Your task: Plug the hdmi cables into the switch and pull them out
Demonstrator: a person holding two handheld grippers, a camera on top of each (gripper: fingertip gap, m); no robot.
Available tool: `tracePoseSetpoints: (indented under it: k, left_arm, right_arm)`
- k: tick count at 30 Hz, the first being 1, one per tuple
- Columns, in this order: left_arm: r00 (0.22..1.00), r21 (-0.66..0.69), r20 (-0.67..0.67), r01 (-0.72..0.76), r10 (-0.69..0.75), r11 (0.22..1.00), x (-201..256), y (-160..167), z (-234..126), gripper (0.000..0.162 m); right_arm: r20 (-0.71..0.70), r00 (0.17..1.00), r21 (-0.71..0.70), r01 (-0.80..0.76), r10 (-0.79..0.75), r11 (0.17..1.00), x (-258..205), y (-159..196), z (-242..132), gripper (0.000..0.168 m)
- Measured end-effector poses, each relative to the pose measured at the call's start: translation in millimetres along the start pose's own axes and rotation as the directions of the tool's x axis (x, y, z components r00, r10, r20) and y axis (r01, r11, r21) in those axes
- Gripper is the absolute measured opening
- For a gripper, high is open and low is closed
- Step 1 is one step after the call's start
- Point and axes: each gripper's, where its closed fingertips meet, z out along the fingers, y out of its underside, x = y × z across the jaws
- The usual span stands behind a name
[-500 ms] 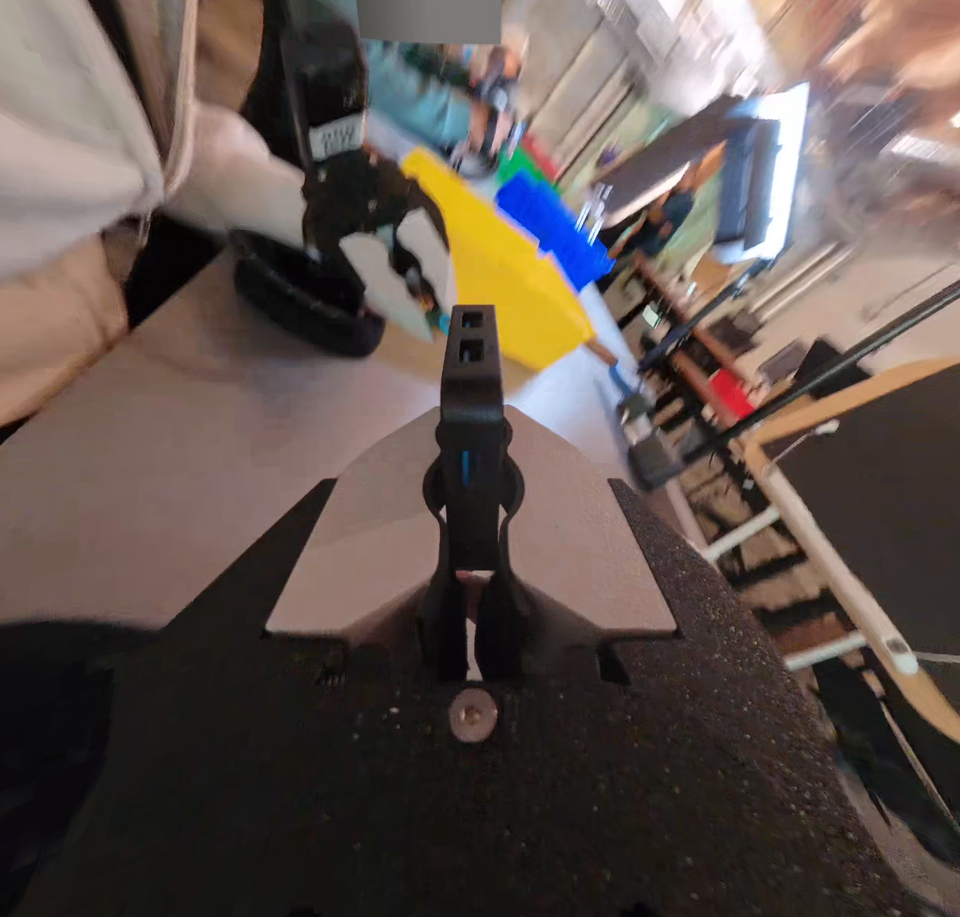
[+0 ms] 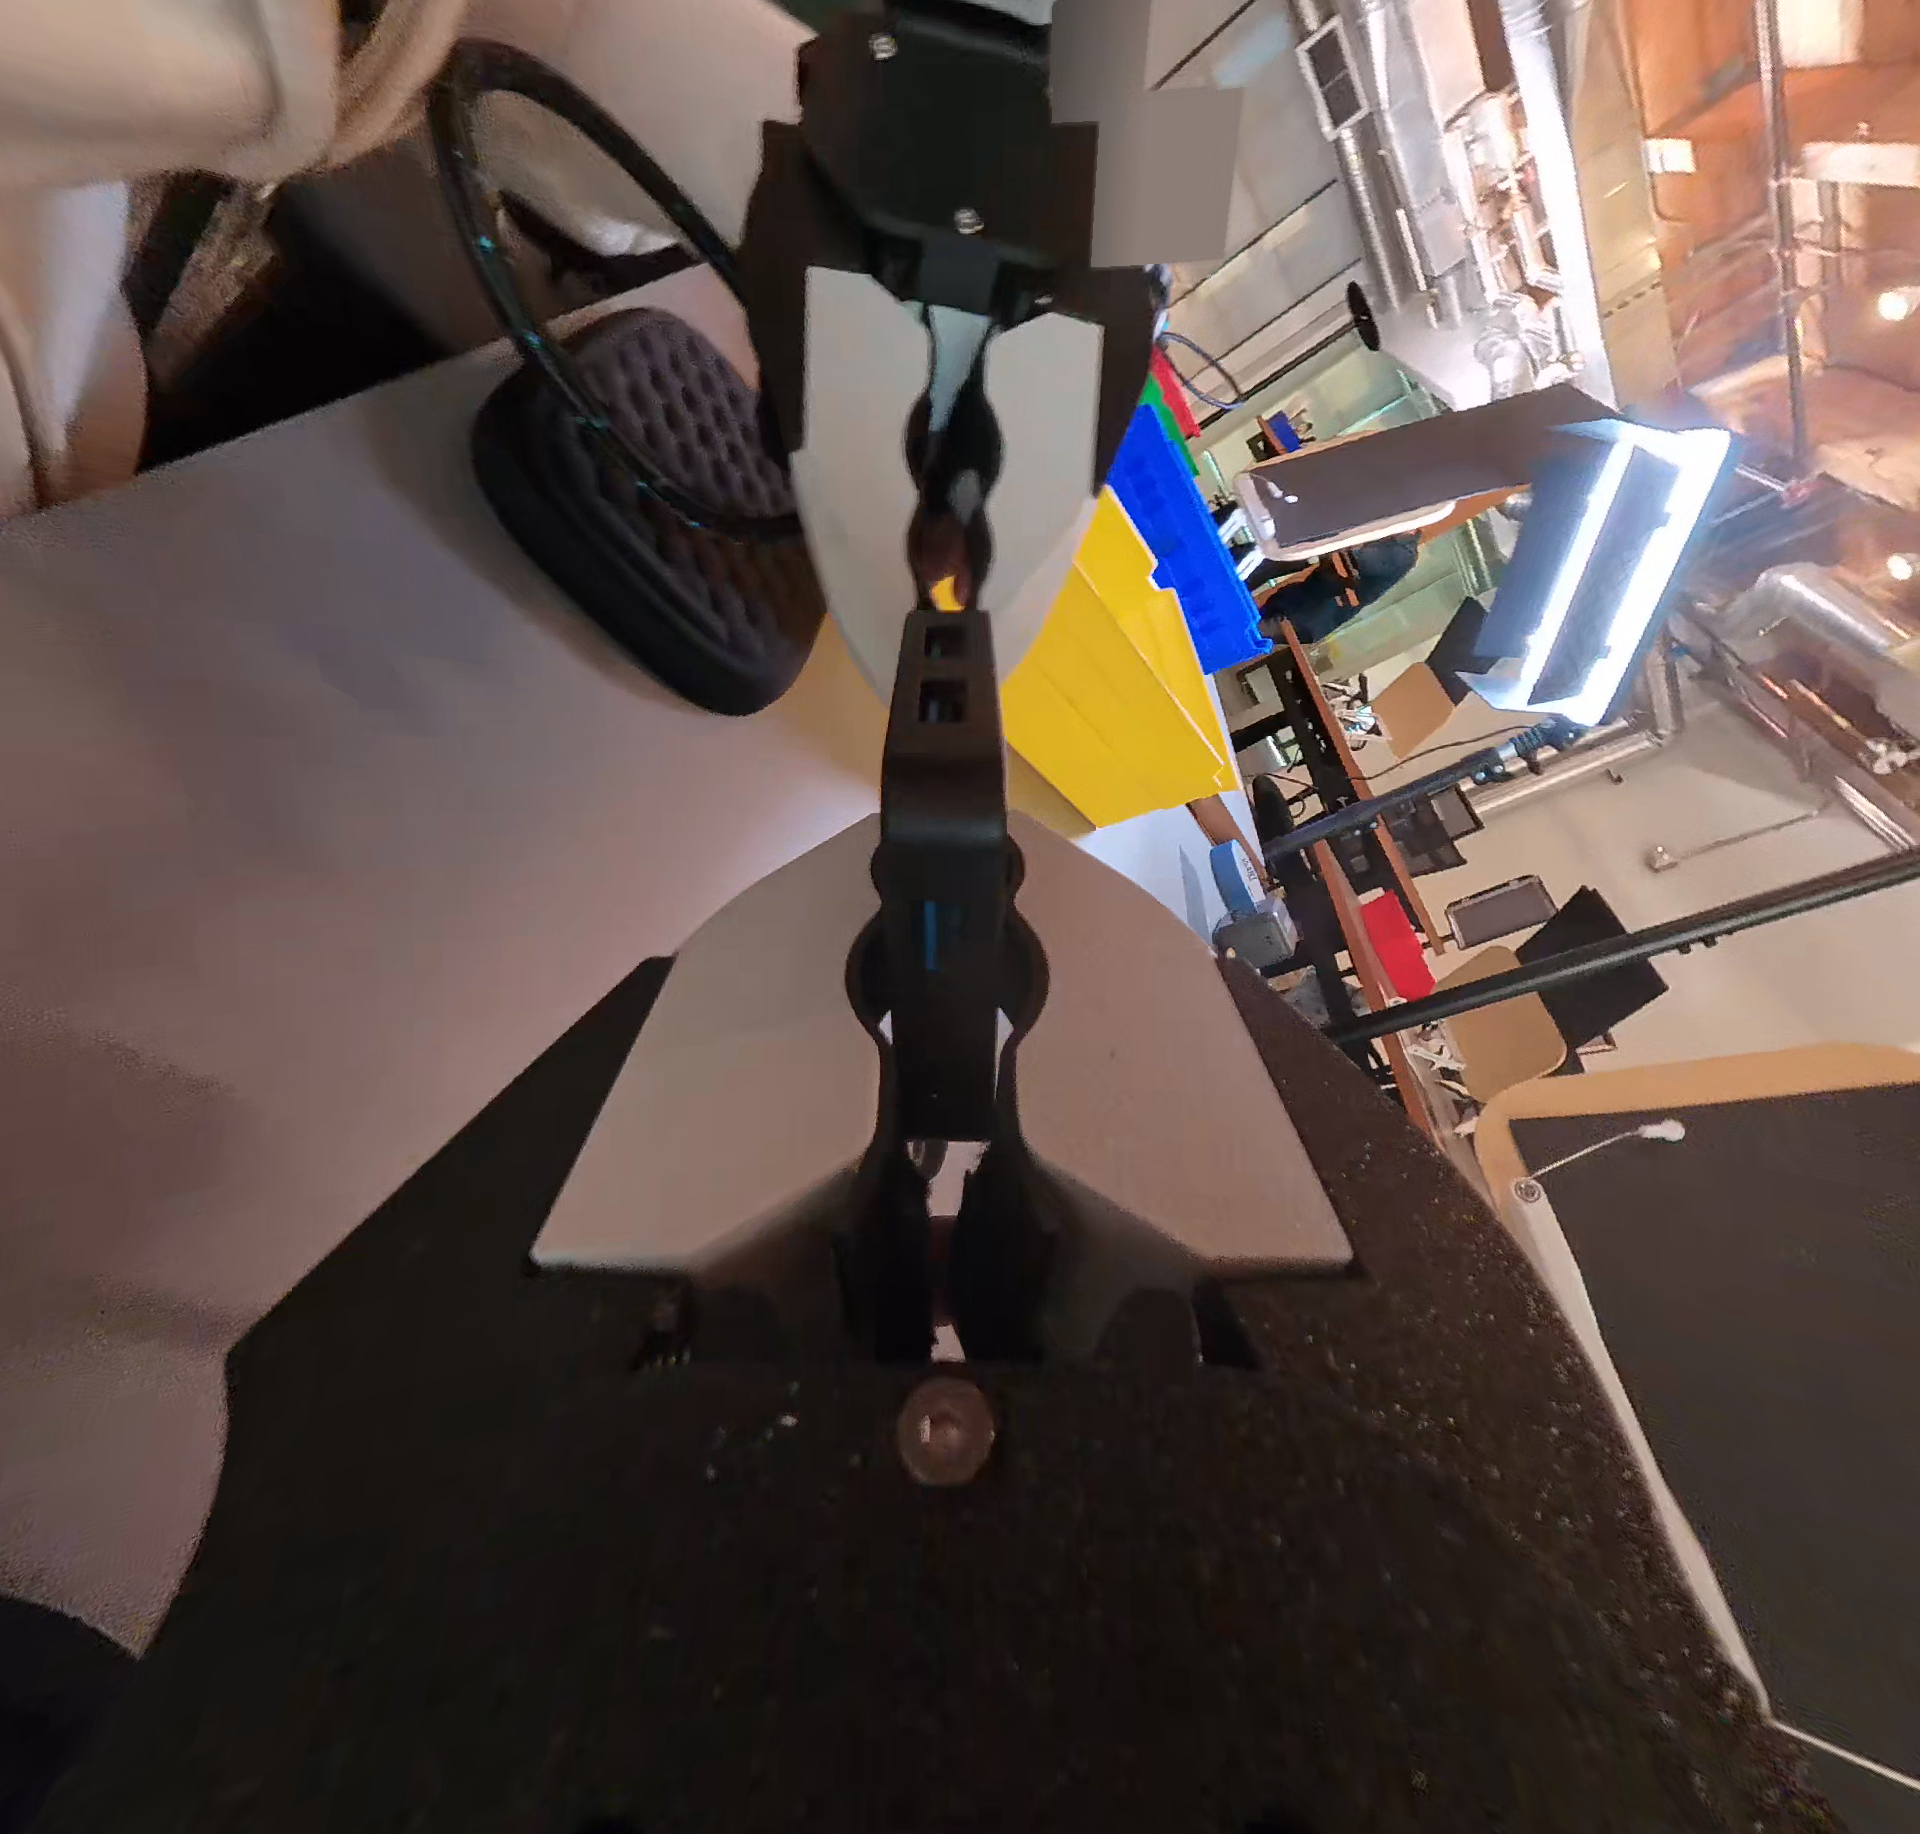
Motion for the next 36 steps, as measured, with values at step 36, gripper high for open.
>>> tracePoseSetpoints:
  k: [36]
  left_arm:
    - [0.999, -0.2, -0.014, -0.048, 0.047, 0.979, 8, 10, 7, 0.011]
  right_arm:
    - [-0.048, 0.949, -0.351, 0.276, -0.312, 0.895, -6, 26, 7, 0.014]
